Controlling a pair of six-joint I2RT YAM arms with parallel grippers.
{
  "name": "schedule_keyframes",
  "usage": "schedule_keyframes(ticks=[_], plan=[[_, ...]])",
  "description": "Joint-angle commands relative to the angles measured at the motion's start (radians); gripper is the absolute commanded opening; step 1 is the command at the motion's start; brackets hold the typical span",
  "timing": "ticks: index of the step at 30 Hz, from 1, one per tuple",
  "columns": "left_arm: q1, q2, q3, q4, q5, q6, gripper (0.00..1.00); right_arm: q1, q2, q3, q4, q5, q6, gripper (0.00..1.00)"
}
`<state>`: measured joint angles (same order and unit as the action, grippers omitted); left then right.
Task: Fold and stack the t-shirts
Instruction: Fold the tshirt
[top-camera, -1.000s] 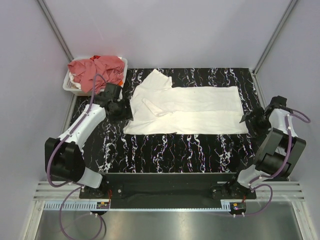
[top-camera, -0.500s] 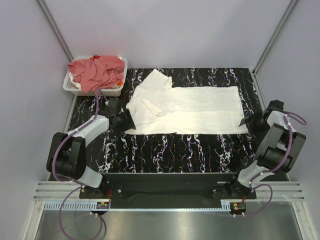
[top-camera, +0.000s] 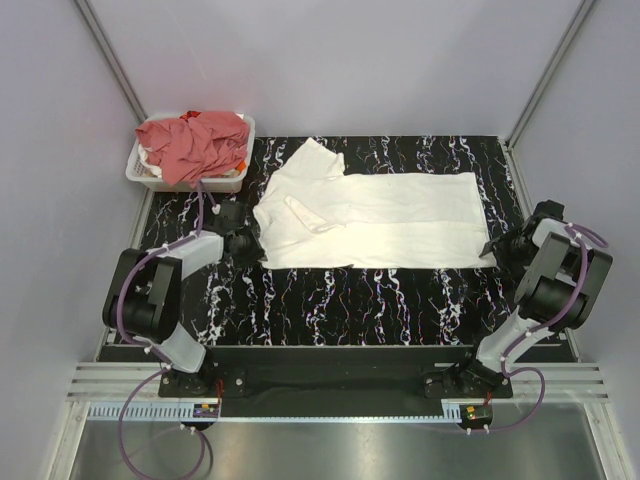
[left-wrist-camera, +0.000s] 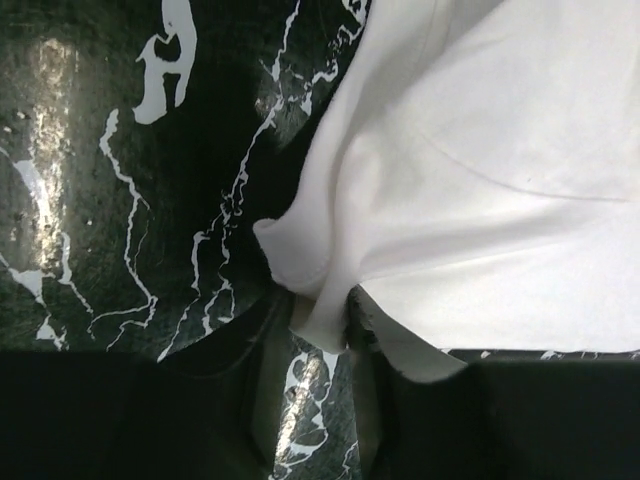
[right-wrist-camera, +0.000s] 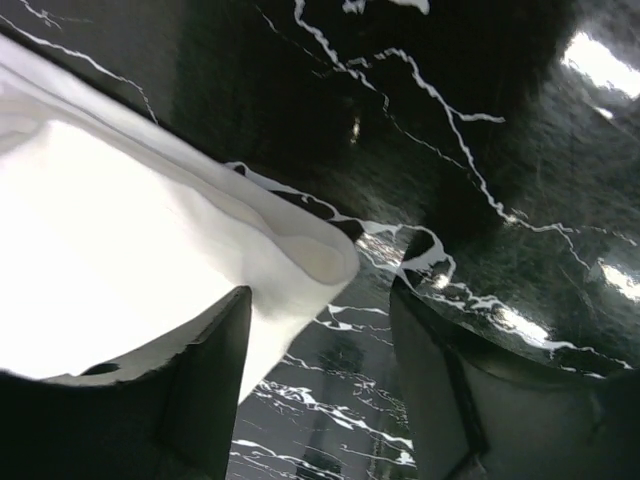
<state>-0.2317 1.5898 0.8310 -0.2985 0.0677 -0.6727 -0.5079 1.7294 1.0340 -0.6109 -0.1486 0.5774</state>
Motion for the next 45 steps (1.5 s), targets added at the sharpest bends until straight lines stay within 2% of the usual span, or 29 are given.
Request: schedule_keyframes(ticks=[1, 3, 4, 5, 6, 8, 9, 13, 16, 18, 20, 24, 28, 36, 45], plan=[[0.005, 0.044, 0.055, 0.065, -0.005, -0.005, 0.27, -0.003, 0.041, 0.05, 0.06, -0.009, 0.013, 0.61], [0.006, 0.076, 0.083, 0.059, 0.024, -0.01, 0.17, -0.003, 0.064, 0.066, 0.062, -0.028, 0.016, 0.5], [0.006, 0.088, 0.109, 0.058, 0.032, -0.011, 0.07, -0.003, 0.074, 0.078, 0.06, -0.034, 0.016, 0.45], [0.005, 0.09, 0.121, 0.053, 0.046, -0.014, 0.04, -0.003, 0.079, 0.084, 0.063, -0.04, 0.016, 0.31], [0.006, 0.091, 0.135, 0.038, 0.05, -0.016, 0.0, -0.003, 0.078, 0.089, 0.062, -0.055, 0.018, 0.22], [0.005, 0.081, 0.183, 0.012, 0.063, -0.011, 0.0, -0.003, 0.07, 0.106, 0.048, -0.074, 0.025, 0.03], [0.005, 0.075, 0.207, -0.042, 0.061, -0.005, 0.0, -0.001, 0.062, 0.136, 0.033, -0.097, 0.032, 0.0], [0.005, -0.046, 0.365, -0.197, -0.004, 0.042, 0.0, -0.003, -0.075, 0.236, -0.064, -0.131, 0.045, 0.0], [0.014, -0.172, 0.384, -0.278, -0.06, 0.055, 0.0, -0.027, -0.17, 0.262, -0.153, -0.117, 0.047, 0.0], [0.02, -0.23, 0.346, -0.3, -0.063, 0.05, 0.0, -0.069, -0.209, 0.215, -0.158, -0.126, 0.041, 0.0], [0.022, -0.295, 0.24, -0.3, -0.054, 0.025, 0.0, -0.084, -0.228, 0.118, -0.153, -0.111, 0.024, 0.0], [0.02, -0.323, -0.016, -0.245, -0.017, -0.005, 0.0, -0.09, -0.208, -0.058, -0.093, -0.114, 0.024, 0.0], [0.022, -0.355, -0.165, -0.191, -0.002, -0.031, 0.0, -0.09, -0.211, -0.12, -0.072, -0.088, 0.029, 0.0], [0.022, -0.435, -0.25, -0.205, 0.006, -0.047, 0.0, -0.096, -0.294, -0.164, -0.105, -0.002, 0.071, 0.0], [0.02, -0.553, -0.317, -0.241, 0.035, -0.08, 0.02, -0.15, -0.483, -0.273, -0.171, 0.096, 0.124, 0.0]])
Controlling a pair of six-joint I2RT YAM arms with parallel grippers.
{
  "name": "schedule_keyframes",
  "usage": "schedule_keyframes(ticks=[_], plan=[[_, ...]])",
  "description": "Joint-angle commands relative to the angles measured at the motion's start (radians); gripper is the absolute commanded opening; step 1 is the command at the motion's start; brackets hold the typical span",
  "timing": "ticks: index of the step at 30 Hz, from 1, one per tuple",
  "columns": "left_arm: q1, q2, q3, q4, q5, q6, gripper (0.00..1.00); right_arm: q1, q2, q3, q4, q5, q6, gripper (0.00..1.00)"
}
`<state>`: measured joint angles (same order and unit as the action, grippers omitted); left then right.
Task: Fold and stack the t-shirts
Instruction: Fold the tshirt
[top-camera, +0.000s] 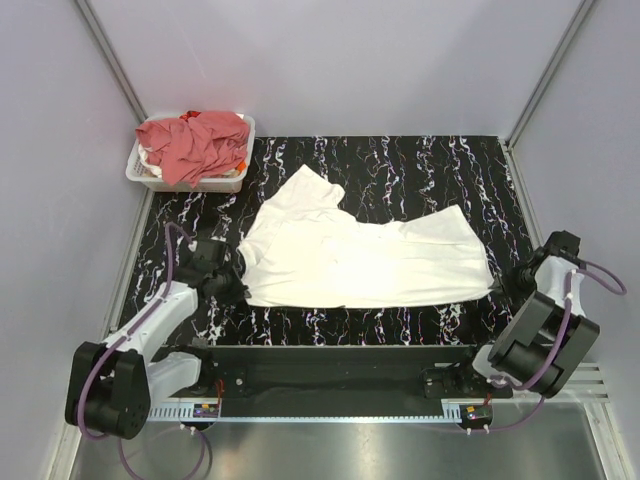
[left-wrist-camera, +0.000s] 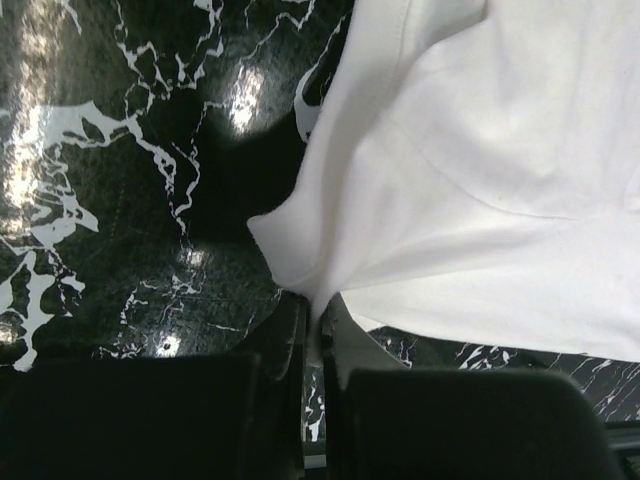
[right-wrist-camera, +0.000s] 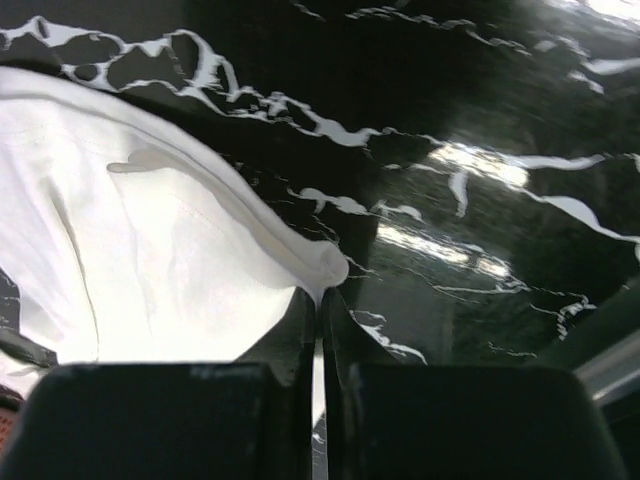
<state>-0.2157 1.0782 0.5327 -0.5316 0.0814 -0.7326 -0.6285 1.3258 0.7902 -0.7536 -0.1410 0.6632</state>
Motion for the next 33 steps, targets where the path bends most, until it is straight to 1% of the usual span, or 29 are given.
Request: schedule_keyframes(ticks=[1, 4, 5, 6, 7, 8, 9, 10, 11, 12, 13, 14, 15, 16, 17, 18, 19, 20, 21, 22, 23, 25, 26, 27, 29, 31, 33], plan=[[0.004, -0.05, -0.023, -0.011, 0.032, -0.033, 0.02, -0.037, -0.101, -0.042, -0.042, 0.098, 0.056, 0.0], [0.001, -0.101, -0.04, -0.047, 0.026, -0.074, 0.03, -0.046, -0.184, -0.075, -0.062, 0.123, 0.097, 0.0], [-0.005, -0.116, -0.048, -0.071, 0.023, -0.092, 0.04, -0.046, -0.204, -0.08, -0.076, 0.13, 0.116, 0.03], [-0.007, -0.15, -0.054, -0.08, 0.035, -0.134, 0.06, -0.046, -0.244, -0.085, -0.09, 0.13, 0.139, 0.09], [-0.007, -0.167, -0.063, -0.085, 0.046, -0.154, 0.1, -0.046, -0.264, -0.092, -0.092, 0.117, 0.166, 0.18], [-0.008, -0.202, -0.069, -0.093, 0.058, -0.171, 0.19, -0.046, -0.296, -0.107, -0.09, 0.088, 0.185, 0.47], [-0.01, -0.221, -0.063, -0.097, 0.082, -0.188, 0.36, -0.046, -0.31, -0.112, -0.087, 0.083, 0.197, 0.6], [-0.008, -0.239, -0.056, -0.103, 0.086, -0.188, 0.46, -0.046, -0.322, -0.112, -0.084, 0.083, 0.205, 0.71], [-0.01, -0.271, -0.013, -0.138, 0.078, -0.179, 0.52, -0.046, -0.333, -0.096, -0.079, 0.084, 0.199, 0.88], [-0.008, -0.282, 0.019, -0.16, 0.045, -0.144, 0.63, -0.048, -0.333, -0.083, -0.066, 0.078, 0.191, 0.92], [-0.008, -0.287, 0.056, -0.191, 0.026, -0.117, 0.66, -0.046, -0.33, -0.069, -0.044, 0.028, 0.17, 0.95], [-0.008, -0.285, 0.132, -0.2, -0.001, -0.049, 0.67, -0.046, -0.311, -0.05, -0.009, -0.024, 0.158, 0.97], [-0.008, -0.279, 0.174, -0.206, -0.012, -0.007, 0.69, -0.045, -0.288, -0.042, 0.078, -0.085, 0.145, 0.97], [-0.008, -0.268, 0.214, -0.215, -0.025, 0.036, 0.71, -0.04, -0.254, -0.023, 0.097, -0.165, 0.124, 0.96], [-0.008, -0.238, 0.289, -0.225, -0.034, 0.08, 0.72, -0.024, -0.17, 0.047, 0.096, -0.167, 0.109, 0.96], [-0.01, -0.221, 0.323, -0.238, -0.067, 0.155, 0.71, -0.002, -0.125, 0.09, 0.088, -0.163, 0.087, 0.96], [-0.008, -0.206, 0.351, -0.258, -0.077, 0.183, 0.71, 0.057, -0.076, 0.137, 0.079, -0.135, 0.038, 0.96], [-0.008, -0.187, 0.378, -0.261, -0.107, 0.209, 0.72, 0.091, 0.015, 0.234, 0.065, -0.105, 0.017, 0.96], [-0.007, -0.181, 0.38, -0.263, -0.132, 0.243, 0.72, 0.125, 0.057, 0.283, 0.034, -0.076, -0.002, 0.96], [-0.007, -0.179, 0.374, -0.254, -0.143, 0.252, 0.72, 0.185, 0.099, 0.369, 0.028, -0.033, -0.031, 0.96], [-0.007, -0.176, 0.365, -0.245, -0.155, 0.266, 0.72, 0.206, 0.172, 0.407, 0.025, -0.017, -0.042, 0.96], [-0.005, -0.179, 0.343, -0.205, -0.151, 0.279, 0.72, 0.24, 0.242, 0.478, 0.022, 0.01, -0.063, 0.96], [-0.005, -0.182, 0.325, -0.197, -0.147, 0.283, 0.72, 0.265, 0.312, 0.547, 0.02, 0.02, -0.071, 0.95], [-0.004, -0.182, 0.325, -0.194, -0.137, 0.285, 0.72, 0.274, 0.347, 0.584, 0.007, 0.027, -0.079, 0.95], [-0.002, -0.187, 0.326, -0.186, -0.127, 0.295, 0.72, 0.308, 0.447, 0.679, -0.006, 0.056, -0.099, 0.91], [-0.001, -0.201, 0.317, -0.182, -0.129, 0.3, 0.72, 0.334, 0.509, 0.763, -0.027, 0.099, -0.123, 0.87], [-0.002, -0.208, 0.316, -0.176, -0.121, 0.3, 0.72, 0.372, 0.593, 0.811, -0.044, 0.13, -0.151, 0.84]])
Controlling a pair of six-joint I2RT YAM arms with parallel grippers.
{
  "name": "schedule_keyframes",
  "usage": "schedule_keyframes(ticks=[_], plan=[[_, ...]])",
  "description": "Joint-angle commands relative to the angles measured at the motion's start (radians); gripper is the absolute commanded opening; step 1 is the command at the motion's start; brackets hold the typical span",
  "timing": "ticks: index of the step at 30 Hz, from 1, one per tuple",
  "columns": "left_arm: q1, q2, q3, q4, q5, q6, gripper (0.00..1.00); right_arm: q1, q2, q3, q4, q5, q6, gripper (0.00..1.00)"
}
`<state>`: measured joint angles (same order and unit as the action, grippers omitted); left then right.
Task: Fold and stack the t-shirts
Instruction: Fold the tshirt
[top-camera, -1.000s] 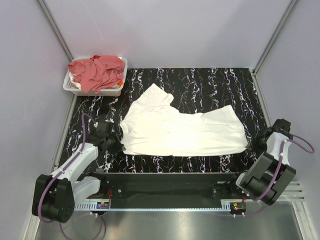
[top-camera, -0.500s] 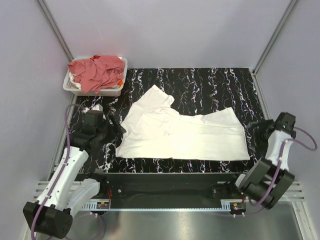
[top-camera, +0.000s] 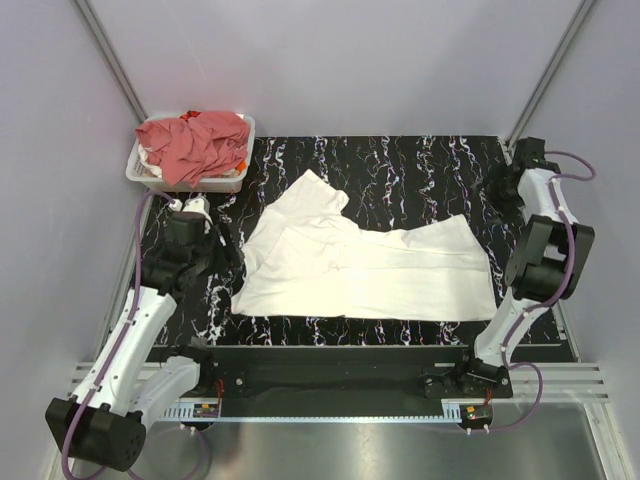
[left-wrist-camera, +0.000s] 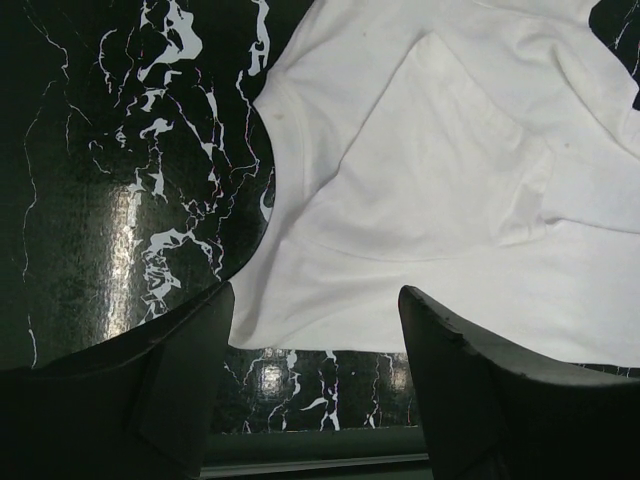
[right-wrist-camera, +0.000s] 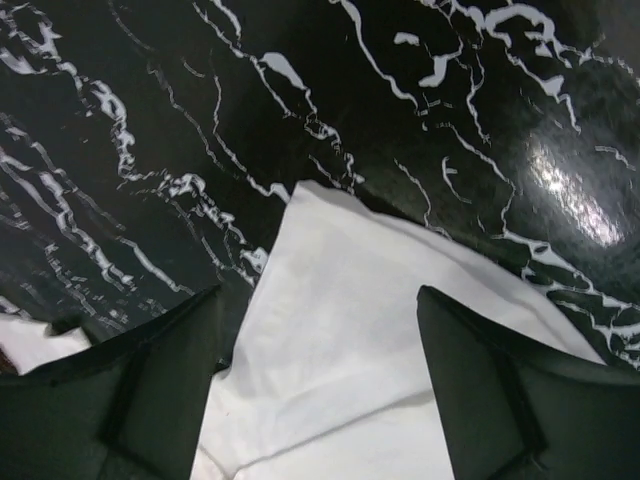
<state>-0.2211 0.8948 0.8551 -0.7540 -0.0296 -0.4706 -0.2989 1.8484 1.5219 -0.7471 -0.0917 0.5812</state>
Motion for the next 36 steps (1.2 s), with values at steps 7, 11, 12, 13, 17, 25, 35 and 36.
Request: schedule_keyframes(ticks=[7, 11, 12, 13, 17, 25, 35, 36], plan=[[0.006, -0.019, -0.013, 0.053, -0.015, 0.035, 0.72, 0.089, 0.271, 0.201, -0.064, 0.13, -0.113, 0.76], [0.006, -0.016, -0.014, 0.054, -0.013, 0.033, 0.72, 0.104, 0.347, 0.225, -0.051, 0.13, -0.129, 0.68], [0.008, -0.016, -0.014, 0.053, -0.013, 0.033, 0.72, 0.106, 0.353, 0.228, -0.048, 0.129, -0.129, 0.66], [0.006, -0.017, -0.013, 0.054, -0.015, 0.035, 0.72, 0.107, 0.359, 0.23, -0.047, 0.13, -0.127, 0.65], [0.008, -0.016, -0.014, 0.054, -0.02, 0.035, 0.72, 0.109, 0.371, 0.225, -0.037, 0.138, -0.129, 0.41], [0.008, 0.001, -0.014, 0.053, -0.023, 0.033, 0.72, 0.109, 0.325, 0.161, 0.005, 0.159, -0.136, 0.0], [0.014, 0.185, 0.117, 0.059, -0.078, 0.033, 0.72, 0.052, 0.305, 0.198, 0.003, 0.316, -0.017, 0.0], [0.012, 0.222, 0.19, 0.065, -0.076, 0.035, 0.72, 0.041, 0.308, 0.199, 0.003, 0.32, -0.005, 0.0]])
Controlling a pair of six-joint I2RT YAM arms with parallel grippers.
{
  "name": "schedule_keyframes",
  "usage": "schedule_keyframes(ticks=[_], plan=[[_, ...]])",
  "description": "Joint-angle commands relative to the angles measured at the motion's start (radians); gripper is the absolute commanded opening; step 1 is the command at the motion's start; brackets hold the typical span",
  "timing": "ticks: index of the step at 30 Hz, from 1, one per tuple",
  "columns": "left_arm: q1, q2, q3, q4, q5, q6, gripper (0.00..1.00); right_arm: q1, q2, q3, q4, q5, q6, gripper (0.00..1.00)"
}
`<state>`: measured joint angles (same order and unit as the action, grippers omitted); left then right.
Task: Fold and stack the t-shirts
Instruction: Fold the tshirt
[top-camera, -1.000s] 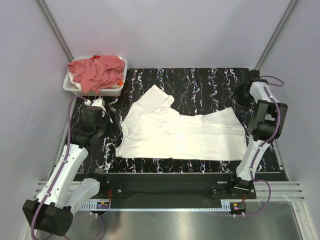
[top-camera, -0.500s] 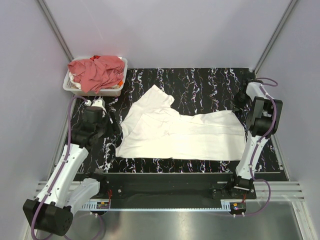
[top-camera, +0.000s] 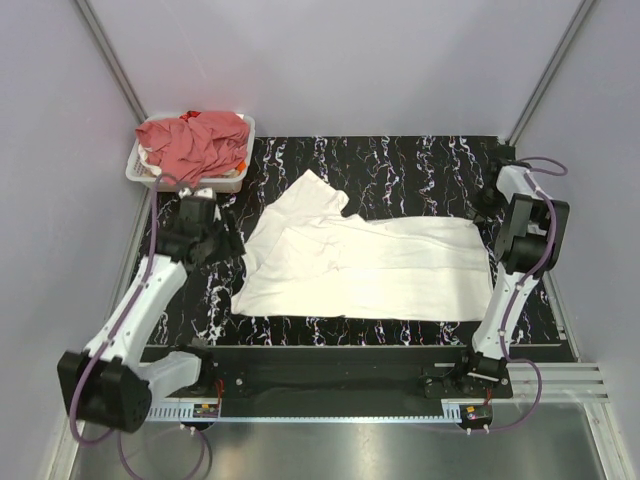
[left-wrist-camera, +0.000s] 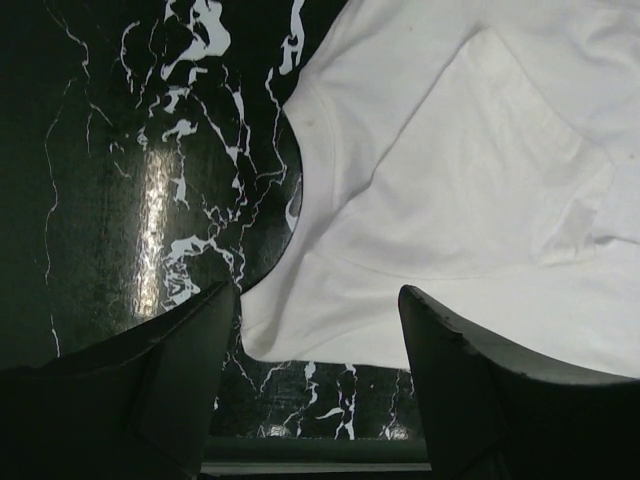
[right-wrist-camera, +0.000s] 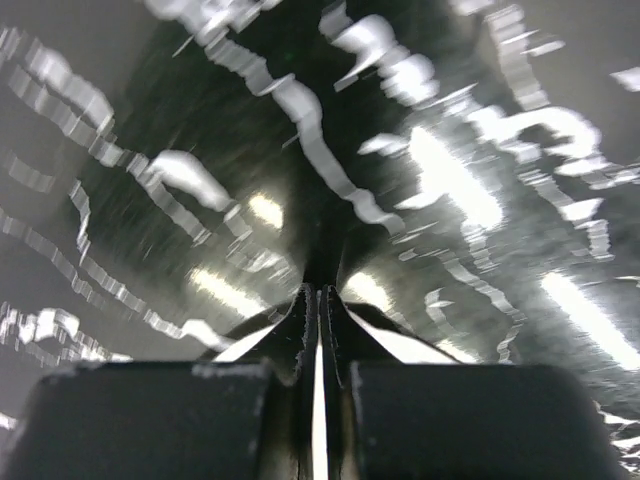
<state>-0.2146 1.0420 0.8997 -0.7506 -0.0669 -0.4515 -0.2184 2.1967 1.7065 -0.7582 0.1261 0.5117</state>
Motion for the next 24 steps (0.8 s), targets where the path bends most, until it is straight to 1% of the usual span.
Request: schedule_keyframes(ticks=[1, 2, 3, 4, 5, 6, 7, 8, 9, 10, 11, 12, 13, 14, 15, 17, 18, 19, 21, 23, 24], plan=[[0.006, 0.157, 0.186, 0.069, -0.037, 0.019, 0.72, -0.061, -0.028, 0.021, 0.014, 0.095, 0.076, 0.0], [0.007, 0.205, 0.227, 0.074, -0.036, 0.028, 0.72, -0.071, -0.02, 0.027, 0.016, 0.084, 0.097, 0.0], [0.006, 0.255, 0.311, 0.088, -0.036, 0.033, 0.72, -0.079, -0.009, 0.044, 0.016, 0.048, 0.102, 0.0], [0.007, 0.361, 0.355, 0.095, -0.033, 0.037, 0.7, -0.085, 0.015, 0.056, 0.014, 0.034, 0.108, 0.0], [0.007, 0.419, 0.402, 0.1, -0.022, 0.048, 0.7, -0.087, 0.026, 0.067, 0.013, 0.023, 0.103, 0.0], [0.007, 0.479, 0.5, 0.108, -0.013, 0.054, 0.69, -0.087, 0.037, 0.082, 0.011, 0.003, 0.1, 0.0], [0.007, 0.597, 0.549, 0.111, -0.001, 0.06, 0.68, -0.088, 0.053, 0.087, 0.013, -0.005, 0.1, 0.0], [0.006, 0.656, 0.597, 0.115, 0.025, 0.072, 0.67, -0.088, 0.06, 0.091, 0.014, -0.017, 0.096, 0.0], [0.006, 0.711, 0.699, 0.115, 0.041, 0.079, 0.67, -0.087, 0.067, 0.099, 0.014, -0.048, 0.091, 0.0], [0.006, 0.818, 0.752, 0.117, 0.055, 0.082, 0.66, -0.087, 0.081, 0.102, 0.014, -0.058, 0.09, 0.0], [0.006, 0.869, 0.802, 0.117, 0.093, 0.088, 0.66, -0.087, 0.087, 0.105, 0.014, -0.068, 0.085, 0.0], [0.006, 0.916, 0.903, 0.12, 0.111, 0.091, 0.66, -0.087, 0.092, 0.108, 0.016, -0.092, 0.082, 0.0], [0.007, 1.01, 0.954, 0.123, 0.134, 0.102, 0.66, -0.087, 0.1, 0.111, 0.016, -0.101, 0.077, 0.0], [0.007, 1.054, 1.002, 0.128, 0.172, 0.105, 0.66, -0.087, 0.103, 0.113, 0.017, -0.12, 0.07, 0.0], [0.006, 1.14, 1.098, 0.129, 0.191, 0.109, 0.66, -0.087, 0.106, 0.108, 0.017, -0.123, 0.07, 0.0], [0.004, 1.223, 1.195, 0.134, 0.235, 0.119, 0.67, -0.087, 0.109, 0.097, 0.029, -0.141, 0.067, 0.0], [0.006, 1.298, 1.287, 0.14, 0.251, 0.119, 0.68, -0.087, 0.109, 0.084, 0.036, -0.166, 0.064, 0.0], [0.006, 1.337, 1.33, 0.145, 0.271, 0.114, 0.68, -0.085, 0.107, 0.078, 0.043, -0.174, 0.063, 0.0], [0.004, 1.429, 1.434, 0.184, 0.34, 0.108, 0.7, -0.081, 0.1, 0.064, 0.062, -0.175, 0.059, 0.0], [0.003, 1.474, 1.472, 0.224, 0.377, 0.082, 0.72, -0.081, 0.097, 0.061, 0.069, -0.19, 0.054, 0.0], [0.004, 1.5, 1.469, 0.281, 0.383, 0.073, 0.72, -0.081, 0.097, 0.058, 0.069, -0.204, 0.054, 0.0]])
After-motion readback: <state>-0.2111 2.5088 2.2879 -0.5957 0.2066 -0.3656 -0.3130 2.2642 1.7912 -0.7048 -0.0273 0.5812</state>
